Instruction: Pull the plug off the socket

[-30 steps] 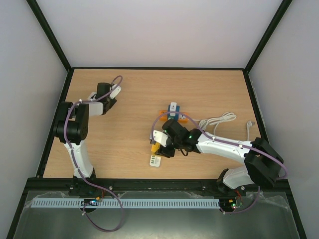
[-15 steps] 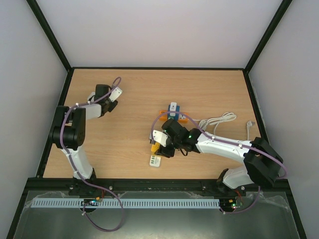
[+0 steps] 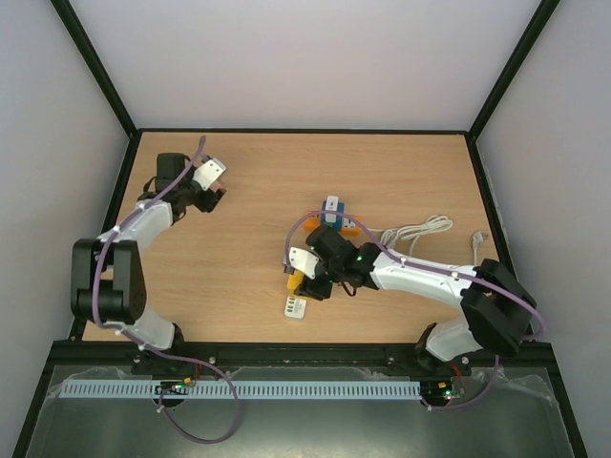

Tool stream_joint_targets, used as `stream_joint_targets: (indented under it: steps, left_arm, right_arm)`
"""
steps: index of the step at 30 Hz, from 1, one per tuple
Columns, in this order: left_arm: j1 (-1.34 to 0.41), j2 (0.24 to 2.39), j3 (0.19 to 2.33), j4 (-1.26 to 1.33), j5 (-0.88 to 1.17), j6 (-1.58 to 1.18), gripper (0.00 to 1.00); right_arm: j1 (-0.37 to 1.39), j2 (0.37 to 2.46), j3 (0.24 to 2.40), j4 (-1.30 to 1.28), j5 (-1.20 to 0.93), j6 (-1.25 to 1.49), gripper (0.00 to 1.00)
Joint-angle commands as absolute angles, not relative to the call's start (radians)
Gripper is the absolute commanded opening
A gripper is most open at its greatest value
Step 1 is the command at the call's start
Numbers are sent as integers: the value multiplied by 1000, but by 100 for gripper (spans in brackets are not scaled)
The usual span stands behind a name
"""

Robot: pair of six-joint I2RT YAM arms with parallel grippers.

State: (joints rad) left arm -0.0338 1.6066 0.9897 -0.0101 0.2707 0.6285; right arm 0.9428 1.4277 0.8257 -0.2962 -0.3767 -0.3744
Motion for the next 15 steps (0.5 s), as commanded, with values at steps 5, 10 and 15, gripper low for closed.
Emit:
stream_joint_targets:
  steps: [5, 10, 15]
  left_arm:
    - [-18, 1444, 937, -351, 616, 778, 90]
    - [-21, 1342, 886, -431, 699, 836, 100]
    - [-43, 1285, 897, -538, 752, 884, 100]
  right_arm:
    - [939, 1503, 876, -381, -353, -360, 50]
    - [939, 1487, 889, -384, -383, -368, 73]
    - [927, 1442, 906, -376, -402, -371, 88]
